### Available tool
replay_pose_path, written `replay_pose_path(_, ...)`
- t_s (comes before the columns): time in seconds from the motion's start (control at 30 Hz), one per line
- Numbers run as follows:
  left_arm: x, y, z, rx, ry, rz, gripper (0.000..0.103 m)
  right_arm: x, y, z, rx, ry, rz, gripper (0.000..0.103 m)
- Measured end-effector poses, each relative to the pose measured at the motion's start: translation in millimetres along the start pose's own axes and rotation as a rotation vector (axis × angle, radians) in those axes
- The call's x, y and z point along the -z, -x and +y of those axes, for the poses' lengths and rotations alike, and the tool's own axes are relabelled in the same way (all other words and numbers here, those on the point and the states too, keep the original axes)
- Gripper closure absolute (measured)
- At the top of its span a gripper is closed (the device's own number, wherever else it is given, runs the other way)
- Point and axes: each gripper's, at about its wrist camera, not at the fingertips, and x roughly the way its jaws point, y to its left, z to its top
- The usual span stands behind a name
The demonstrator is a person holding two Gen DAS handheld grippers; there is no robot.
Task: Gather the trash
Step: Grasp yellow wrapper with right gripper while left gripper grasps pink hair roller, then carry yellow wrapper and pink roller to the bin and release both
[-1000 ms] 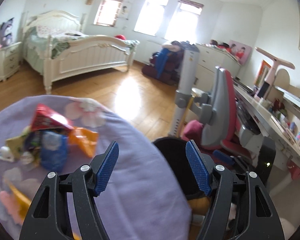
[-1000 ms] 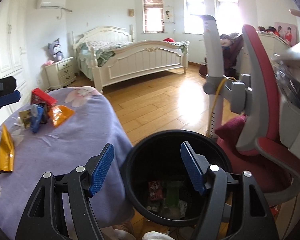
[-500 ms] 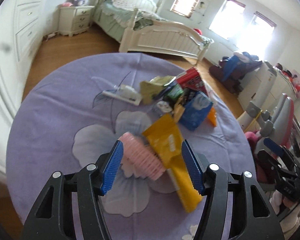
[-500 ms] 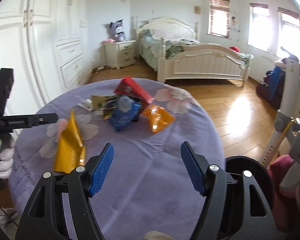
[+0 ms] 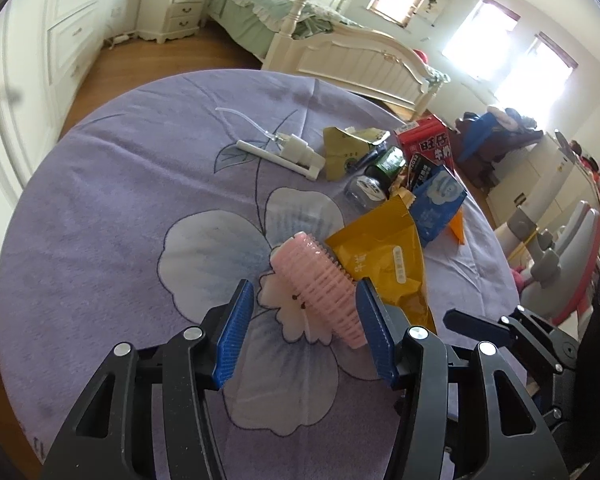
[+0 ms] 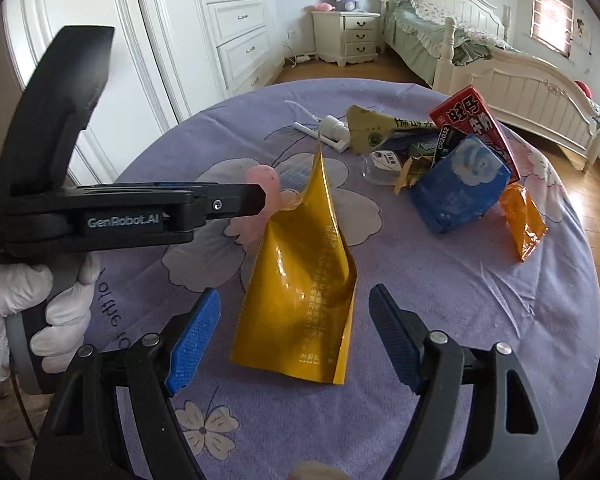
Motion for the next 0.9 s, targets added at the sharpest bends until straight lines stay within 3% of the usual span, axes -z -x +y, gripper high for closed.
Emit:
replay_pose_path(0.07,0.0,-1.1,0.1,0.003,-0.004,0.002,0.049,-2.2,-9.1,-3.6,0.005,-0.008,0.023,0.030)
replay_pose_path(0.1,-0.2,-1.7,-0.7,0.003,-0.007,0.002,0.049,-1.3,-11.2,-6.6,0.008,-0.012,0.026,0.044)
replay_pose_path(0.13,-0.7,-1.9,-1.7,0.003,-0.007,0.002,0.049,-1.4,-13.2,-8.8,0.013,-0.014,0.032,0.049)
replay_pose_path(0.33,-0.7,-7.7,-8.0,0.018,-0.021,0.016,0.049,4.3,-0.7,-28.0,0.023,-0.046,0.007,0.065)
replay_pose_path(0.67,-1.5,-20.1,-30.3,0.023,-0.058,0.036,0.048,21.1,25.1,-43.4,0.156,-0.039,-0.081,0.069)
replay_pose_path(0.87,-7.7,-35.8,-39.2,-0.001,-0.102,0.027,0.046,27.2,25.4,-50.3,0.149,-0.088,-0.101,0.069)
replay_pose_path(0.9,-9.3,-37.4,-39.6,0.001,-0.103,0.024,0.050,28.3,28.2,-52.3,0.149,-0.094,-0.104,0.069)
